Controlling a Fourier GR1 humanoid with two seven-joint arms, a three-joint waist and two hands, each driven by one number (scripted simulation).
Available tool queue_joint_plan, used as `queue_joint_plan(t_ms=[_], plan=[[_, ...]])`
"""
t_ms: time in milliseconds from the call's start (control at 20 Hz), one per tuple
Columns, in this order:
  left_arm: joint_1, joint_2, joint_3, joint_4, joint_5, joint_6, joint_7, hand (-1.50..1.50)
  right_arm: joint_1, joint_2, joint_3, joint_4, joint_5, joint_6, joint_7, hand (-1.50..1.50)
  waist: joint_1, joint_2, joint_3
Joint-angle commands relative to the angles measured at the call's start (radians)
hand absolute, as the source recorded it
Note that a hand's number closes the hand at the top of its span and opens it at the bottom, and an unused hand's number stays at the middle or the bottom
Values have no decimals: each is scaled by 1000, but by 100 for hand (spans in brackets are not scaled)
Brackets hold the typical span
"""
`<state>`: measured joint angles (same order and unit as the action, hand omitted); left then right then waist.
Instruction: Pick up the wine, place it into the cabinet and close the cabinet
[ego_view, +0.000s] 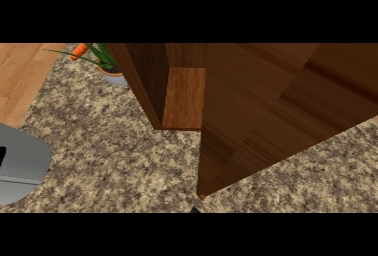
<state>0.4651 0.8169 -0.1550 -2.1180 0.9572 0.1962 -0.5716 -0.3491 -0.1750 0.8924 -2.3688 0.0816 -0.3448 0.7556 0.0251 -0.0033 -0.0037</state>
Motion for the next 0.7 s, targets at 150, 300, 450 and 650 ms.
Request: queue_joint_plan(t_ms=[150,300,450,650], plan=[[-42,-28,10,24,3,-4,22,-150,-298,166,-62,193,-134,-101,17,150,14,8,0],[-52,-49,-38,9,-19,-4,29,-150,-402,168,-80,319,-181,-163,-64,150,24,8,0],[-80,-58,-31,16,-15,37,59,-150,-607,172,-180,430,-255,-201,-27,150,24,6,0],[-95,-82,-34,47,-26,26,65,-150,-758,174,-325,639,-358,-155,-99,150,19,10,2]])
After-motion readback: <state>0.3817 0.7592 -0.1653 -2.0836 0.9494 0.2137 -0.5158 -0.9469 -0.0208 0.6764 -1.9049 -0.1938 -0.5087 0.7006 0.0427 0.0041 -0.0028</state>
